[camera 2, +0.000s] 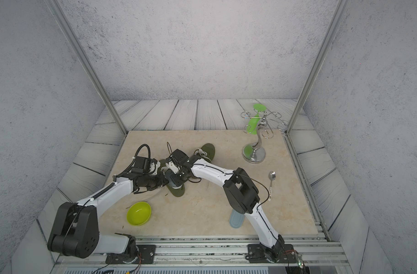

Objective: Insert the insole into the shoe

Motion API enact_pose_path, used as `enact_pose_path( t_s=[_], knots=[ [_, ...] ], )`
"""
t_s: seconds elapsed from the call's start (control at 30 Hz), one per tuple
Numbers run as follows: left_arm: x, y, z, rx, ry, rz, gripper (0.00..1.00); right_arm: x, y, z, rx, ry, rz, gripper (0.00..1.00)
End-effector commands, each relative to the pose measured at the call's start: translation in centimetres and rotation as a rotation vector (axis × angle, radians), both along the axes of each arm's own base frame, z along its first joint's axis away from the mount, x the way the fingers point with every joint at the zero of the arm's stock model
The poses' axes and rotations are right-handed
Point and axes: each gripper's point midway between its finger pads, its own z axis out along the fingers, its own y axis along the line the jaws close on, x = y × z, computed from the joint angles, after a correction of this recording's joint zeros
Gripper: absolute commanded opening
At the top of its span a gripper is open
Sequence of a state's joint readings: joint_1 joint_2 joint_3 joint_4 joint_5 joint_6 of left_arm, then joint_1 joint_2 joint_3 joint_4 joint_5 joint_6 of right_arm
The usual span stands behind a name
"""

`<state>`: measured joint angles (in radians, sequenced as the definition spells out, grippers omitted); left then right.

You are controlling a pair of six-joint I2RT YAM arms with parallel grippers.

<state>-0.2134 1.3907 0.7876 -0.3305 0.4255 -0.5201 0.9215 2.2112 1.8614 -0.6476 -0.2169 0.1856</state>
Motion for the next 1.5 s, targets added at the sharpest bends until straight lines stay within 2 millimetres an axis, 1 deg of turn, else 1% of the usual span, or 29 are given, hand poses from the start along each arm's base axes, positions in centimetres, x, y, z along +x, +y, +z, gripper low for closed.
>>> enact_pose_path(
  t_s=[0.0, 0.07, 0.13, 0.2, 0.27, 0.3, 0.37, 0.47, 0.53, 0.57, 0.7, 0.77, 0.83, 0.9, 0.93, 1.0, 1.07, 1.17, 1.27, 1.33, 1.37, 1.47],
  knots=[
    [0.9, -0.7, 1.1, -0.027, -0.040, -0.030, 0.00, -0.8, -1.2, 1.4, -0.004, 0.005, -0.013, 0.12],
    [0.9, -0.7, 1.3, -0.028, -0.042, -0.026, 0.00, -1.5, -0.9, 0.3, 0.015, 0.040, -0.003, 0.12],
    [0.9, -0.6, 1.4, -0.032, -0.042, -0.014, 0.00, -2.0, -0.6, -1.7, 0.025, 0.081, -0.002, 0.12],
    [1.0, -0.9, 1.9, -0.054, -0.050, -0.009, 0.00, -2.3, -0.3, -4.3, 0.002, 0.133, -0.003, 0.12],
    [1.0, -1.2, 2.3, -0.082, -0.052, -0.011, 0.00, -2.2, -0.3, -6.3, -0.036, 0.154, -0.015, 0.12],
    [1.0, -1.5, 2.5, -0.097, -0.052, -0.016, 0.00, -2.0, -0.3, -7.1, -0.053, 0.157, -0.026, 0.12],
    [1.0, -1.9, 3.2, -0.124, -0.057, -0.028, 0.00, -1.4, -0.6, -7.5, -0.076, 0.138, -0.050, 0.11],
    [0.8, -2.2, 3.8, -0.151, -0.065, -0.035, 0.00, -1.0, -0.6, -7.3, -0.077, 0.119, -0.063, 0.11],
    [0.7, -2.1, 3.8, -0.144, -0.065, -0.039, 0.00, -0.9, -0.5, -6.1, -0.063, 0.105, -0.062, 0.11],
    [0.6, -2.0, 3.7, -0.132, -0.062, -0.044, 0.00, -0.8, -0.5, -5.2, -0.051, 0.090, -0.064, 0.11],
    [0.4, -1.4, 3.5, -0.071, -0.055, -0.065, 0.00, -0.6, -0.6, -0.4, 0.010, 0.034, -0.070, 0.12],
    [0.4, -1.1, 3.3, -0.047, -0.053, -0.073, 0.00, -0.6, -0.7, 1.1, 0.027, 0.024, -0.072, 0.12],
    [0.4, -0.9, 3.2, -0.028, -0.051, -0.077, 0.00, -0.8, -0.5, 1.8, 0.047, 0.030, -0.074, 0.12],
    [0.4, -0.7, 3.0, -0.014, -0.050, -0.081, 0.00, -0.9, 0.1, 1.1, 0.072, 0.060, -0.086, 0.12],
    [0.4, -0.7, 2.9, -0.010, -0.046, -0.080, 0.00, -1.1, 0.3, 0.2, 0.073, 0.078, -0.092, 0.12],
    [0.4, -0.7, 2.6, -0.014, -0.039, -0.083, 0.00, -1.4, 0.9, -2.1, 0.069, 0.116, -0.102, 0.11],
    [0.3, -0.7, 2.1, -0.017, -0.025, -0.090, 0.00, -1.8, 1.5, -3.9, 0.059, 0.135, -0.099, 0.11],
    [0.1, -0.8, 0.8, -0.015, 0.007, -0.100, 0.00, -2.1, 2.2, -5.8, 0.032, 0.145, -0.084, 0.11],
    [0.0, -0.6, -0.6, -0.002, 0.036, -0.105, 0.00, -2.2, 2.2, -7.2, -0.007, 0.160, -0.084, 0.11],
    [-0.1, -0.5, -1.0, 0.010, 0.044, -0.111, 0.00, -2.0, 2.2, -6.7, -0.006, 0.147, -0.081, 0.11],
    [-0.1, -0.4, -1.0, 0.016, 0.044, -0.113, 0.00, -1.9, 2.1, -6.1, -0.001, 0.134, -0.078, 0.11],
    [0.0, 0.0, -0.7, 0.036, 0.031, -0.122, 0.00, -1.6, 1.9, -3.0, 0.050, 0.082, -0.069, 0.11]
  ],
)
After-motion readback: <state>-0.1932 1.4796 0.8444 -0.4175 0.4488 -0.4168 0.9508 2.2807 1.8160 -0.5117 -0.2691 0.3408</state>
